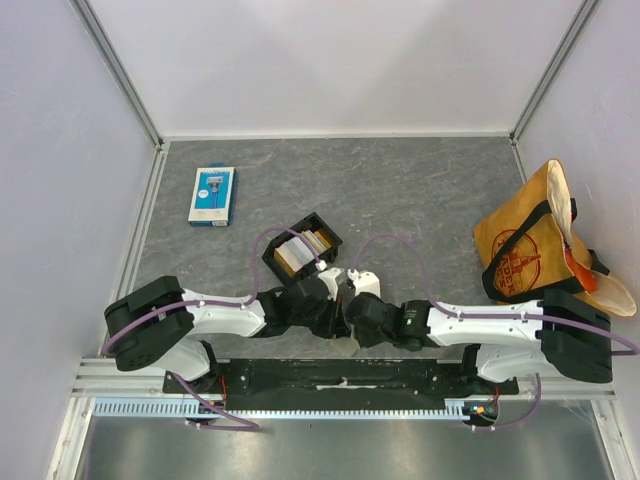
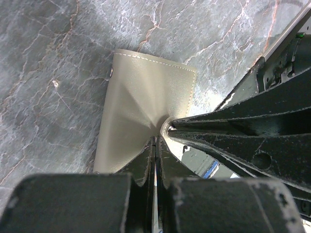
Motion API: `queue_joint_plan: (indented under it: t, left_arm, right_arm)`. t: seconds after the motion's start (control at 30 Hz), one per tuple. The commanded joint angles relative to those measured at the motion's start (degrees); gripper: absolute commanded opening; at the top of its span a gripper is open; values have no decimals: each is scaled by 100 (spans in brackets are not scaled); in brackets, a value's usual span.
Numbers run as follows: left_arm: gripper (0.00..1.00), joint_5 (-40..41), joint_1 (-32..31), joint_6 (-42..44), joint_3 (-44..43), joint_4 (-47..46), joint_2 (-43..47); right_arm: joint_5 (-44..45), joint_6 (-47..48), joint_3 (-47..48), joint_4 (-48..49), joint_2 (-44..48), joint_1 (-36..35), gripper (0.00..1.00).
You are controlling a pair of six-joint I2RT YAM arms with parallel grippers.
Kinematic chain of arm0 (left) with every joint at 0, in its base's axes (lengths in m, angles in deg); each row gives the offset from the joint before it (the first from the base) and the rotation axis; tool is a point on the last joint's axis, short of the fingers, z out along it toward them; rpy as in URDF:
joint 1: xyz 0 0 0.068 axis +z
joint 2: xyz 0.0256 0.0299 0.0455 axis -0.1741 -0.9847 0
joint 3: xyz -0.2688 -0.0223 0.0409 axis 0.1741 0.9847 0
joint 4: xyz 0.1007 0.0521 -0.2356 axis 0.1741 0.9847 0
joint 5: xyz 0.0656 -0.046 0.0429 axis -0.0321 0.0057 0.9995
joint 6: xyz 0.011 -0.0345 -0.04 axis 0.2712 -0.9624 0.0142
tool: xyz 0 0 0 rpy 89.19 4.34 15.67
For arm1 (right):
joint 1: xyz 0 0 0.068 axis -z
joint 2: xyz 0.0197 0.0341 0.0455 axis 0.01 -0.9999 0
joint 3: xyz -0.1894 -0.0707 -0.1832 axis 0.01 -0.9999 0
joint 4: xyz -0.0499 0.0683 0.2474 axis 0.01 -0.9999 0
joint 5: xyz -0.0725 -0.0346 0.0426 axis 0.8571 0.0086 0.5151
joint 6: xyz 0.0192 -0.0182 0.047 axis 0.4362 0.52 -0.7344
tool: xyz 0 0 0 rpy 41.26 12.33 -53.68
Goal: Put the credit cards into the card holder
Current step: Close the card holder at the center of the board.
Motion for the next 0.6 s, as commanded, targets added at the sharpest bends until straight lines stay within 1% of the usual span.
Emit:
queue_joint_plan:
  t: [0.0,0.43,0.57]
  left_arm:
    - [2,-9,-85,115,-8,82,-87]
    - [2,184,-94,-16,203,-6,27]
    - [2,316,-85,-87,335,-15,176]
  right_arm:
    - [-139,-15,17,185,-477,253,10]
    - [-843,73,70,158,-1145,710,11]
    - [-834,160,52,202,-962,728,11]
